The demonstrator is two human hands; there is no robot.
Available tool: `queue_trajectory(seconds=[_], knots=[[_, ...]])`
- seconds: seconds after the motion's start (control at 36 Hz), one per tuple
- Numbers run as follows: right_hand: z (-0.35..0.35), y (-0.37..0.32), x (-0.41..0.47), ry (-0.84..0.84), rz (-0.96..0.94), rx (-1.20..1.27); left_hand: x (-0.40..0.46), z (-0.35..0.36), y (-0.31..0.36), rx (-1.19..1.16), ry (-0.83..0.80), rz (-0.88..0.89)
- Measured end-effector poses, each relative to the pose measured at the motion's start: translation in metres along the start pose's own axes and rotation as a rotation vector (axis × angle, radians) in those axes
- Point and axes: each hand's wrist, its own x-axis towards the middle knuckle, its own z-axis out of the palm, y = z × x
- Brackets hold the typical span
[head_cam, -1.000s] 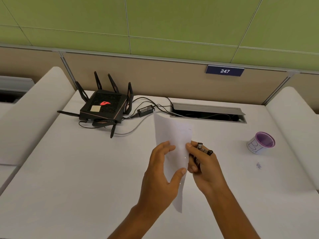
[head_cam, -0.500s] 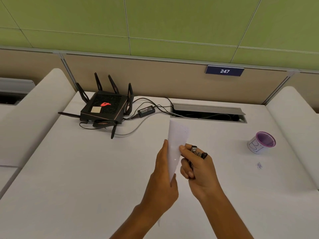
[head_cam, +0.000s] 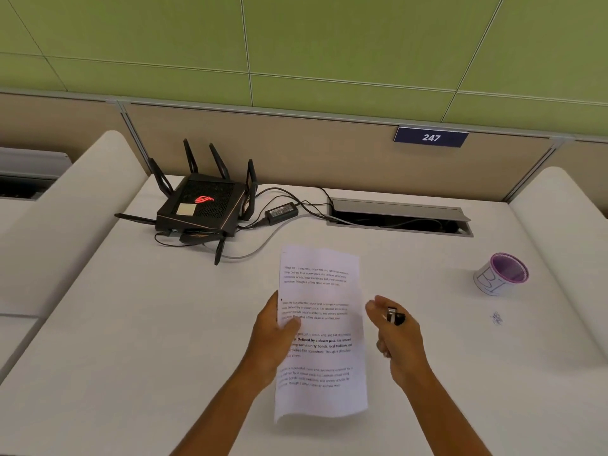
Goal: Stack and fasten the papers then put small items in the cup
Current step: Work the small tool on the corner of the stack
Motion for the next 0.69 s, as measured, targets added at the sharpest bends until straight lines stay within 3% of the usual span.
queue_trajectory(seconds=[0.11,0.25,0.53,0.69], knots=[[-0.014,0.018,0.011,-0.144,0.159,0.033,0.010,-0.005,-0.004,-0.055,-0.009,-0.045],[-0.018,0.027,0.014,-0.205,0.189,-0.005,0.024,-0.007,-0.011,-0.098,-0.011,-0.092],[-0.007,0.024,0.032,-0.099,0.122,-0.009,0.063,-0.008,-0.024,-0.181,-0.025,-0.165],[0.002,0.022,0.057,-0.027,0.125,0.001,0.093,-0.008,-0.034,-0.005,0.030,-0.123]])
